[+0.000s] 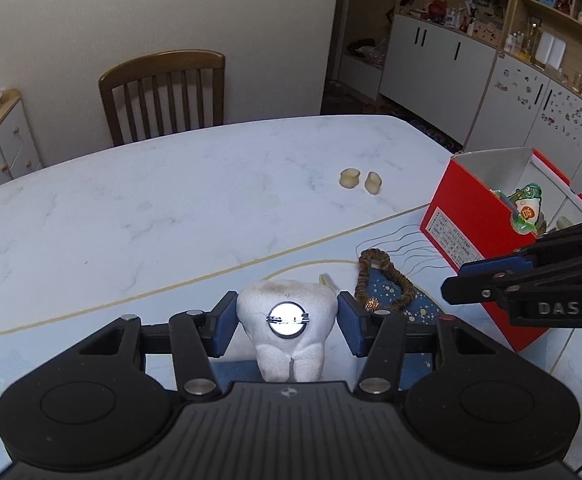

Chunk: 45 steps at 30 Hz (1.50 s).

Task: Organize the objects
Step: 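Carry the tooth plush and bracelet into the red box and open both grippers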

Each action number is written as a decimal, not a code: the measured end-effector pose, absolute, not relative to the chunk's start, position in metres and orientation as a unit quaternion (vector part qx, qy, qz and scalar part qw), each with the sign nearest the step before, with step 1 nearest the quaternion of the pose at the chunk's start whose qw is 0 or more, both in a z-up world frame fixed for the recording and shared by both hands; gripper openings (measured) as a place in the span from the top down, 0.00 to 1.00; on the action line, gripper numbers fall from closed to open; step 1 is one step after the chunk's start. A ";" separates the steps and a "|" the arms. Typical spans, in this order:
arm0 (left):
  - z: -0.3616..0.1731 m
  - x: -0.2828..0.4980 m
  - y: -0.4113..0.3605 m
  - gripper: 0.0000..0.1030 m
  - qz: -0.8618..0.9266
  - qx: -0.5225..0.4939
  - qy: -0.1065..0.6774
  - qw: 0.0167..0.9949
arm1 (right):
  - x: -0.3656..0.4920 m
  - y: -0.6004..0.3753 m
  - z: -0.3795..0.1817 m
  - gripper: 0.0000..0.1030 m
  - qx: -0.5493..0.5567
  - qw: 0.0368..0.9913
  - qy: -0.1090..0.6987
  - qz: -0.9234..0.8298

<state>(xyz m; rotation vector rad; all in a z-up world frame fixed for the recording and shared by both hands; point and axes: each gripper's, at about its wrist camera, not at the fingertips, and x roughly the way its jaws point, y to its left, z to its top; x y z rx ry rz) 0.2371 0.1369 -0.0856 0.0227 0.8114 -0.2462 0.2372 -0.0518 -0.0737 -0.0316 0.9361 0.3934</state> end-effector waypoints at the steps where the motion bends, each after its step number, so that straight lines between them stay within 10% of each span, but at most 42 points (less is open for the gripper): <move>1: -0.086 0.235 0.138 0.49 -0.117 0.008 0.396 0.911 | 0.240 -0.053 -0.077 0.78 -0.014 0.870 0.454 0.192; 6: -0.094 0.228 0.139 0.49 -0.111 0.004 0.405 0.908 | 0.260 -0.051 -0.100 0.62 -0.023 0.862 0.469 0.189; 9: -0.099 0.227 0.141 0.49 -0.108 -0.001 0.411 0.905 | 0.275 -0.049 -0.113 0.33 -0.018 0.860 0.476 0.180; 13: -0.105 0.228 0.143 0.49 -0.105 0.004 0.414 0.904 | 0.296 -0.040 -0.128 0.30 -0.020 0.859 0.480 0.179; 32: -0.108 0.228 0.150 0.49 -0.118 0.006 0.410 0.904 | 0.314 -0.015 -0.155 0.85 -0.063 0.859 0.489 0.140; 45: -0.086 0.214 0.136 0.49 -0.140 0.015 0.393 0.909 | 0.267 -0.038 -0.105 0.92 -0.002 0.879 0.446 0.168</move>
